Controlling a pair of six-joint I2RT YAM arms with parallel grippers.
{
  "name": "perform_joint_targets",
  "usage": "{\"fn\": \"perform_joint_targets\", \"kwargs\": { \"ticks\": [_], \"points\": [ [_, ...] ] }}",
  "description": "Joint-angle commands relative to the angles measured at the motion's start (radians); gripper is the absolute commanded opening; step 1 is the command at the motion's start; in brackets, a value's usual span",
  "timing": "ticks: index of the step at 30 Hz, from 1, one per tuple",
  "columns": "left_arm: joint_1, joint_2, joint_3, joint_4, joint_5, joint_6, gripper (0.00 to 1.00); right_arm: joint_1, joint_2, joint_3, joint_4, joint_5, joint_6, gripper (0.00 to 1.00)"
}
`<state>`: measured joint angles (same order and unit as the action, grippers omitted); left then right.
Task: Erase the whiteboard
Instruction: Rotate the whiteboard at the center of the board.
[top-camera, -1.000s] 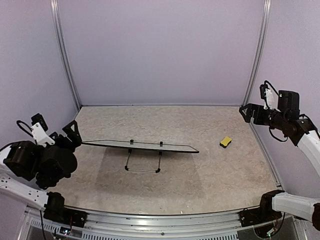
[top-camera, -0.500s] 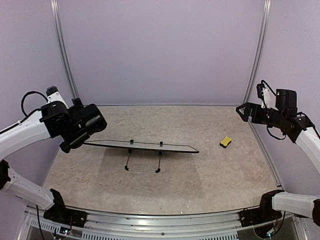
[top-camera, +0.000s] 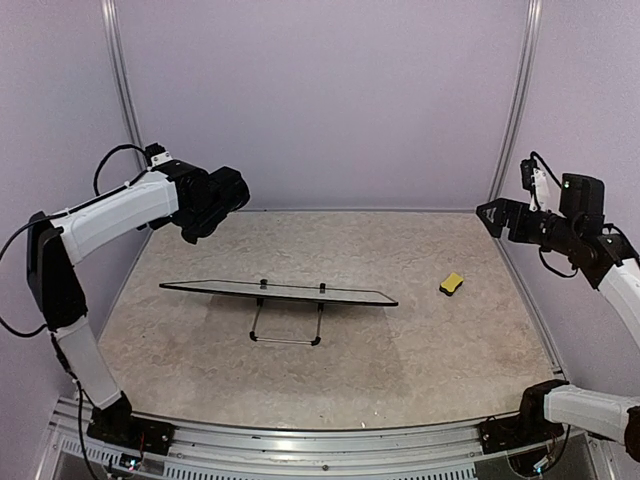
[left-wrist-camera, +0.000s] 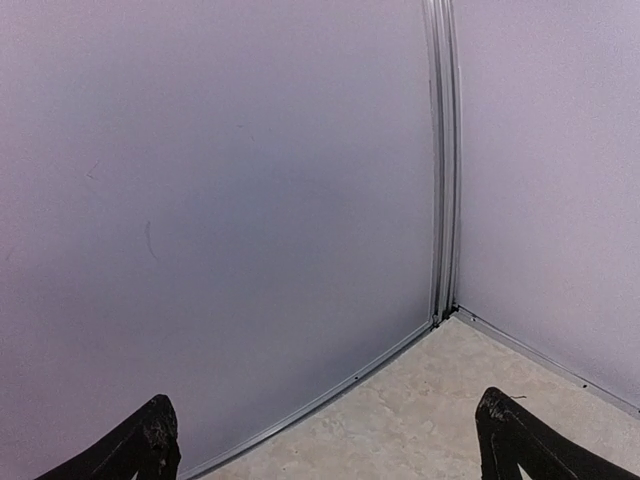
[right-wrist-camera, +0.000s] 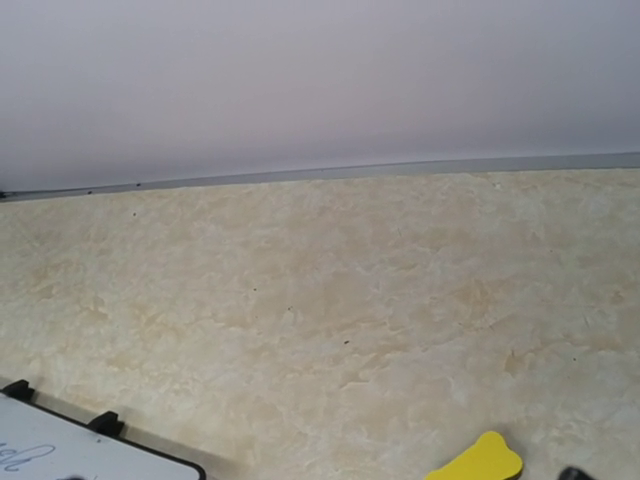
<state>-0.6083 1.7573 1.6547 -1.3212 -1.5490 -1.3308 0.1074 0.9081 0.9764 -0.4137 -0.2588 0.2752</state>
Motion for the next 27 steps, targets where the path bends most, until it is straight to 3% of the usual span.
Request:
{"fn": "perform_joint_targets", "kwargs": {
  "ticks": [1, 4, 5, 9, 11, 13, 17, 23, 27],
  "points": [
    [-0.007, -0.031, -0.019, 0.140, 0.045, 0.079, 0.99, 0.010, -0.021, -0.017, 0.005, -0.014, 0.008, 0.99],
    [0.019, -0.110, -0.107, 0.242, 0.104, -0.047, 0.99, 0.011, -0.022, -0.028, 0.019, -0.022, 0.016, 1.00],
    [0.019, -0.177, -0.176, 0.366, 0.113, -0.002, 0.99, 0.011, -0.020, -0.031, 0.023, -0.027, 0.021, 0.99],
    [0.029, -0.461, -0.557, 1.217, 0.346, 0.522, 0.99, 0.012, -0.013, -0.040, 0.034, -0.047, 0.030, 1.00],
    [0.051, -0.612, -0.768, 1.655, 0.613, 0.754, 0.99, 0.011, -0.013, -0.042, 0.037, -0.049, 0.033, 1.00],
    [0.089, -0.727, -0.850, 1.842, 0.871, 0.840, 0.99, 0.014, -0.010, -0.041, 0.041, -0.052, 0.033, 1.00],
    [0.120, -0.671, -0.637, 1.595, 1.156, 0.954, 0.99, 0.015, -0.008, -0.041, 0.046, -0.062, 0.033, 0.99],
    [0.130, -0.512, -0.397, 1.306, 1.316, 1.103, 0.99, 0.022, 0.023, 0.005, 0.049, -0.250, -0.045, 1.00],
    [0.100, -0.478, -0.308, 1.127, 1.358, 1.227, 0.99, 0.115, 0.131, 0.168, -0.119, -0.272, -0.172, 1.00]
  ]
}}
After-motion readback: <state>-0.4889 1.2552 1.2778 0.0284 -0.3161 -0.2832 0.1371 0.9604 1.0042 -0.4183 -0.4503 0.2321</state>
